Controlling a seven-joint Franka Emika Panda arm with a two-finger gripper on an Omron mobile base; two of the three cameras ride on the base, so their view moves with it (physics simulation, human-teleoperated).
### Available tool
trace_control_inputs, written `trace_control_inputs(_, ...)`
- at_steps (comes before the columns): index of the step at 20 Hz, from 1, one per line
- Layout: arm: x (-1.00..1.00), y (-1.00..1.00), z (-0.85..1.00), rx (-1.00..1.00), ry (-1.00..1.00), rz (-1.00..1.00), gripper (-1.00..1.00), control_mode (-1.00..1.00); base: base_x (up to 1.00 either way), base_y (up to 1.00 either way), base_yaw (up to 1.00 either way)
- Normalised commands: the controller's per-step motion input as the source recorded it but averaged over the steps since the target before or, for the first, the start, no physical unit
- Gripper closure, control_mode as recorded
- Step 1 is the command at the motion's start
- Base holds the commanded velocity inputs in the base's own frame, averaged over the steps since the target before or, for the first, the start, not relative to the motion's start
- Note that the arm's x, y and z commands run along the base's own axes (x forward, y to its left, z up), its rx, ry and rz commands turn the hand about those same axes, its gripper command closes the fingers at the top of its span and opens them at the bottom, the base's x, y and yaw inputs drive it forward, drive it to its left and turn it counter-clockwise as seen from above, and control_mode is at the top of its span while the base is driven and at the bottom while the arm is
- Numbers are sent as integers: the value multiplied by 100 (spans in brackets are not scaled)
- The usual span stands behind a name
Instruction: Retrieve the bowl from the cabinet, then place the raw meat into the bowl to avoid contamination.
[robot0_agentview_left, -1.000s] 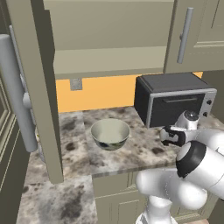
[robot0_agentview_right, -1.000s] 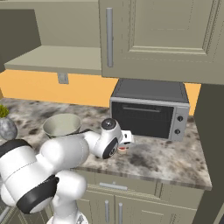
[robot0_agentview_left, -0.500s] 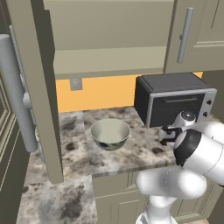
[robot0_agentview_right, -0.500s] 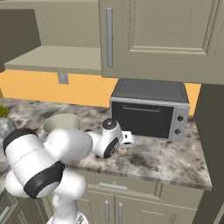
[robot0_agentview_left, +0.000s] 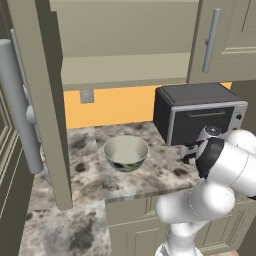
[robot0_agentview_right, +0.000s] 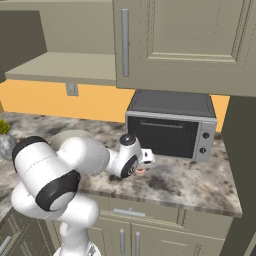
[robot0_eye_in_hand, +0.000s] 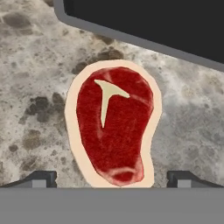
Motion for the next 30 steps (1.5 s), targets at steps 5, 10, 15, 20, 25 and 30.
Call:
trace_control_inputs(5, 13, -13, 0, 0, 2, 0, -100, -100, 0, 0, 0)
trace_control_inputs(10, 3, -3, -5, 0, 3, 0, -100, -100, 0, 0, 0)
trace_control_inputs(15, 0, 0, -13, 0, 4, 0, -100, -100, 0, 0, 0)
trace_control_inputs(20, 0, 0, -13, 0, 4, 0, -100, -100, 0, 0, 0)
trace_control_inputs(25, 0, 0, -11, 0, 4, 0, -100, -100, 0, 0, 0)
trace_control_inputs(30, 0, 0, -8, 0, 4, 0, -100, -100, 0, 0, 0)
